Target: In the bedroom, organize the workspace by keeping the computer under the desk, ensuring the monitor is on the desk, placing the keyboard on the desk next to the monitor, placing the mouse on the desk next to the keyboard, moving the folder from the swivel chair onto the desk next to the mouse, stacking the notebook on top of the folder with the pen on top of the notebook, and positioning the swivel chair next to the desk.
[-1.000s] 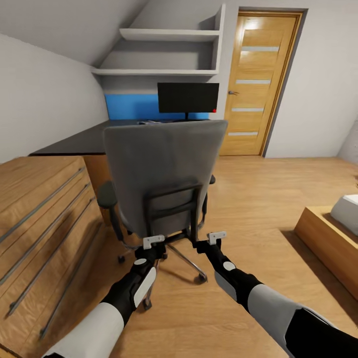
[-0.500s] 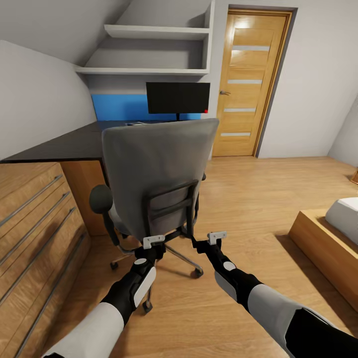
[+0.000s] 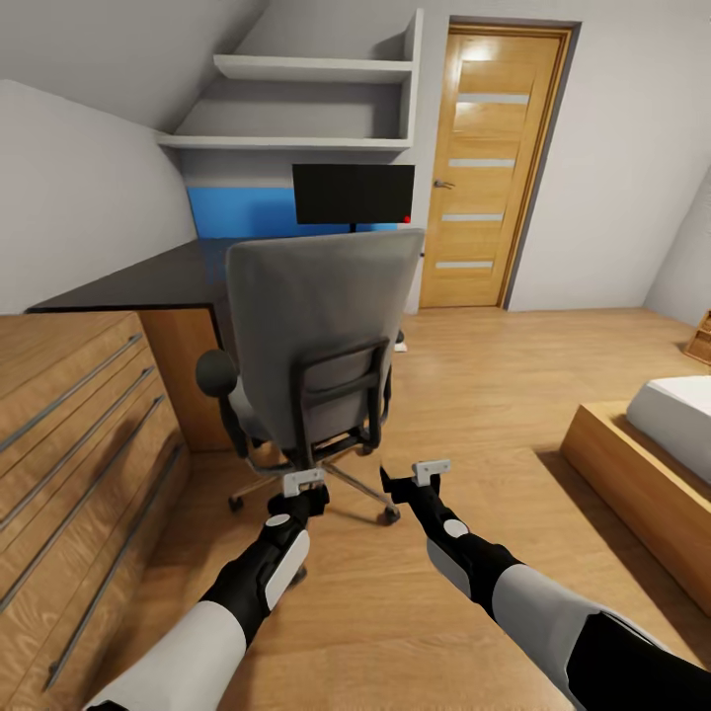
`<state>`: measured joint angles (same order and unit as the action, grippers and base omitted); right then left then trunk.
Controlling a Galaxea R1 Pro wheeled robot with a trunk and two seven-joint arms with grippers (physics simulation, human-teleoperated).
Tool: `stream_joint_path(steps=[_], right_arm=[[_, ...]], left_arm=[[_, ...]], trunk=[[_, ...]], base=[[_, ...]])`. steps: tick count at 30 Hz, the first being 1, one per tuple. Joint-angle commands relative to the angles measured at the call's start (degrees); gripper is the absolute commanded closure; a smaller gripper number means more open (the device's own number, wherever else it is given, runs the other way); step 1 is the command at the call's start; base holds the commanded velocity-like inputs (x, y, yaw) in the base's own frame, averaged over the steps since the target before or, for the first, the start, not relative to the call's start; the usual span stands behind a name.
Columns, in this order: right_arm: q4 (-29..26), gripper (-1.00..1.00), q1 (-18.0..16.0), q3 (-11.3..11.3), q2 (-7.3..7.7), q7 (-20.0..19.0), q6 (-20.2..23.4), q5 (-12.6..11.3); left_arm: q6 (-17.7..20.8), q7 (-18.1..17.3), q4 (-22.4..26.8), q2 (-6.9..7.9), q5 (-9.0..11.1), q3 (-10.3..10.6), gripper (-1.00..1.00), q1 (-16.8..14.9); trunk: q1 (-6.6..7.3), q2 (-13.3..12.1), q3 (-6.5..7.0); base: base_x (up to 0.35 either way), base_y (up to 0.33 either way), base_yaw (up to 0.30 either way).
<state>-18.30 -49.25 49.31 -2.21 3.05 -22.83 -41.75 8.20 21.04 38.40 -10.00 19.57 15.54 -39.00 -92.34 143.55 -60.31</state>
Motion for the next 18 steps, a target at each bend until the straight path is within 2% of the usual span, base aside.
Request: stream_joint_path(steps=[1,12,18], right_arm=[[0.02,-1.0,-0.06,0.48,0.01,0.33,-0.19,-0.34],[0.02,-1.0,-0.06,-0.21,0.1,1.15,1.91,-0.61],[-0.02,-1.0,-0.06,-1.88,0.74,2.58,5.42,-0.69]], left_arm=[[0.24,0.42,0.03,0.0,0.32,0.11,-1.0,-0.02],[-0.06,0.82,-3.64,0.04,0.4,-0.03,-1.0,-0.02],[-0.1,0.87,-6.57,3.22,0.43,-0.2,-1.0,-0.02]], trunk=[[0.03,0.02,-0.05],[0.03,0.02,-0.05],[0.03,0.02,-0.05]], base=[[-0.104,0.0,0.0],[-0.035,0.0,0.0],[-0.004,0.0,0.0]])
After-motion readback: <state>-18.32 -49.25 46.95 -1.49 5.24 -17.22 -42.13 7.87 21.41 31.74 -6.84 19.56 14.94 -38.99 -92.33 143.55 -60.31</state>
